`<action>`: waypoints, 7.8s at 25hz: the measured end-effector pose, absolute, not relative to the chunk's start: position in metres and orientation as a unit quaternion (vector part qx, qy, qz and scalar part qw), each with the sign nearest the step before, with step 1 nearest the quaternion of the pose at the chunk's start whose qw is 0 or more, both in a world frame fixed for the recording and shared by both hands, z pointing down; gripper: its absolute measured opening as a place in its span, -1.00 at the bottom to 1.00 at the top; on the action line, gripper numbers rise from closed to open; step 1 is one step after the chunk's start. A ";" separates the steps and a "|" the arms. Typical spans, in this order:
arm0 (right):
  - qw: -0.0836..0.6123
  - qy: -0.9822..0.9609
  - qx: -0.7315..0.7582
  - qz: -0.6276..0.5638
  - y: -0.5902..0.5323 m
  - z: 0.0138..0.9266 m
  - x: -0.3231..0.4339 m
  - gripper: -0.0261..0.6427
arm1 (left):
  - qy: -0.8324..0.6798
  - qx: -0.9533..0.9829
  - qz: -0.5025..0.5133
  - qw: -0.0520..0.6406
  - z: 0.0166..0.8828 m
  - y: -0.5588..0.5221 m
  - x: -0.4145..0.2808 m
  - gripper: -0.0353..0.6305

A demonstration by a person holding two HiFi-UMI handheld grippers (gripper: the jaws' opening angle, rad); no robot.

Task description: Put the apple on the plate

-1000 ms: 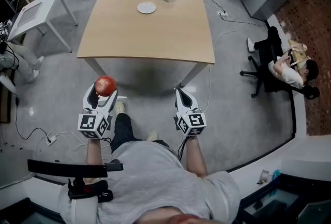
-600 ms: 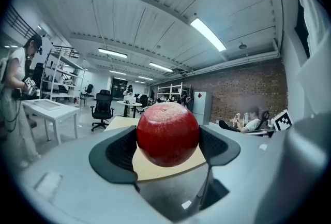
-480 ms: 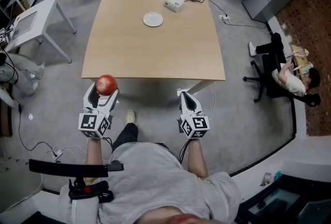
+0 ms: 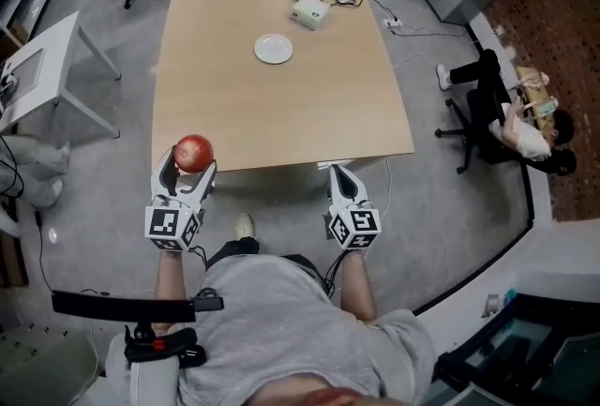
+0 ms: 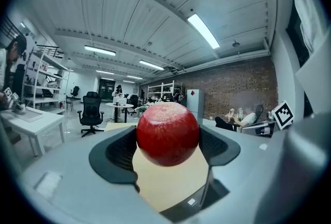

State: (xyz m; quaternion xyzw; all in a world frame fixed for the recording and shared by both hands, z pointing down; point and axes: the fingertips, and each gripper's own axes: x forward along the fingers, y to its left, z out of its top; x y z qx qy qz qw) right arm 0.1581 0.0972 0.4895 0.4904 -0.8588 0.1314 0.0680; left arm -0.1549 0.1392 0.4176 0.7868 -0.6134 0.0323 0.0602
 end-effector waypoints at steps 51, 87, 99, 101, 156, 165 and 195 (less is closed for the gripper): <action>0.091 -0.795 0.574 0.175 -0.128 0.563 0.141 -0.90 | -0.495 0.863 0.070 0.077 0.506 -0.165 -0.144 0.29; 0.121 -0.782 0.570 0.222 -0.199 0.625 0.140 -0.90 | -0.477 0.864 0.111 0.111 0.626 -0.315 -0.105 0.30; 0.122 -0.775 0.577 0.227 -0.211 0.632 0.152 -0.90 | -0.464 0.870 0.136 0.096 0.650 -0.342 -0.086 0.30; 0.122 -0.774 0.578 0.228 -0.213 0.634 0.154 -0.90 | -0.464 0.870 0.139 0.096 0.655 -0.347 -0.083 0.30; 0.115 -0.778 0.577 0.221 -0.223 0.628 0.155 -0.90 | -0.459 0.862 0.200 0.076 0.674 -0.364 -0.065 0.28; 0.107 -0.780 0.580 0.209 -0.213 0.613 0.154 -0.90 | -0.450 0.870 0.190 0.063 0.649 -0.348 -0.062 0.15; 0.057 -0.799 0.575 0.165 -0.171 0.551 0.133 -0.90 | -0.504 0.850 0.145 0.059 0.559 -0.239 -0.108 -0.46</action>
